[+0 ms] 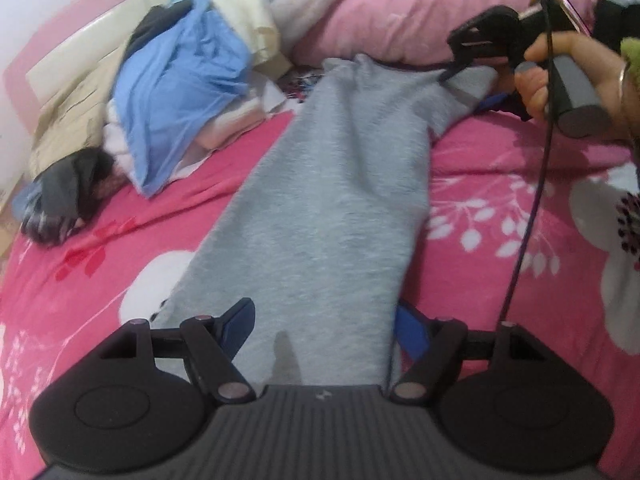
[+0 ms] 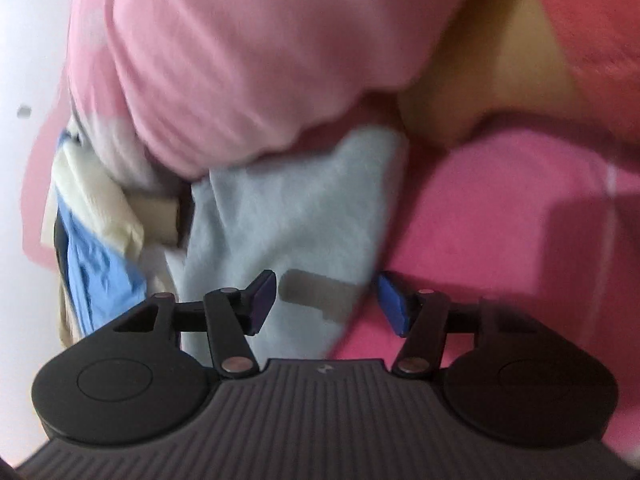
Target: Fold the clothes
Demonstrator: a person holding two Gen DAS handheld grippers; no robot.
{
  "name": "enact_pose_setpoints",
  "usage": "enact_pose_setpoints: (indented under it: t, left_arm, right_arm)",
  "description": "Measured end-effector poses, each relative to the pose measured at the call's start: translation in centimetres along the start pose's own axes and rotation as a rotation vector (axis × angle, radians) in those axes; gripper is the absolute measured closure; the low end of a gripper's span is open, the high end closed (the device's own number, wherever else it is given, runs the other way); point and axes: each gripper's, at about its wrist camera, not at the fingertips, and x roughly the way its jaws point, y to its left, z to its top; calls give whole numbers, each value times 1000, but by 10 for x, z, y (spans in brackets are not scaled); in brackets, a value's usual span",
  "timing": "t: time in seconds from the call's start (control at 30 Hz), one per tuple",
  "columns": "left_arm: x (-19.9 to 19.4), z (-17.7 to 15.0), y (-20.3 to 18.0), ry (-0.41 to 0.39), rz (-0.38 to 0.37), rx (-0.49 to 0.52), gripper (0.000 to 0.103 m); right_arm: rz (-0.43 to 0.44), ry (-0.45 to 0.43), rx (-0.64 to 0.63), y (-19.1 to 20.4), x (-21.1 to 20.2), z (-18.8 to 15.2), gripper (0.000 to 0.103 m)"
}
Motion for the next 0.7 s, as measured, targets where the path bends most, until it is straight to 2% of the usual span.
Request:
enact_pose_setpoints:
  t: [0.03, 0.07, 0.1, 0.13, 0.23, 0.37, 0.43, 0.53, 0.7]
  left_arm:
    - [-3, -1, 4, 0, 5, -17, 27]
    - [-5, -2, 10, -2, 12, -40, 27]
    - [-7, -4, 15, -3, 19, -63, 27]
    - [-9, -6, 19, -5, 21, -81, 27]
    - [-11, -12, 35, -5, 27, -157, 27]
    - [-16, -18, 63, -15, 21, -303, 27]
    - [-19, -22, 79, -26, 17, -392, 27]
    - [-22, -28, 97, -30, -32, -499, 27]
    - [-17, -40, 97, 3, -72, -541, 27]
  right_arm:
    - [-4, -20, -5, 2, 2, 0, 59]
    - [-10, -44, -28, 5, 2, 0, 76]
    - [-12, -69, -67, 9, 0, -1, 81]
    - [-15, -100, -124, 14, -5, -5, 91]
    - [-18, -197, -299, 31, -21, -15, 99]
    - [44, -298, -527, 67, -37, -27, 100]
    - [128, -328, -669, 92, -48, -40, 100]
    - [317, -285, -868, 131, -57, -72, 100]
    - [685, -75, -1191, 188, -61, -158, 100]
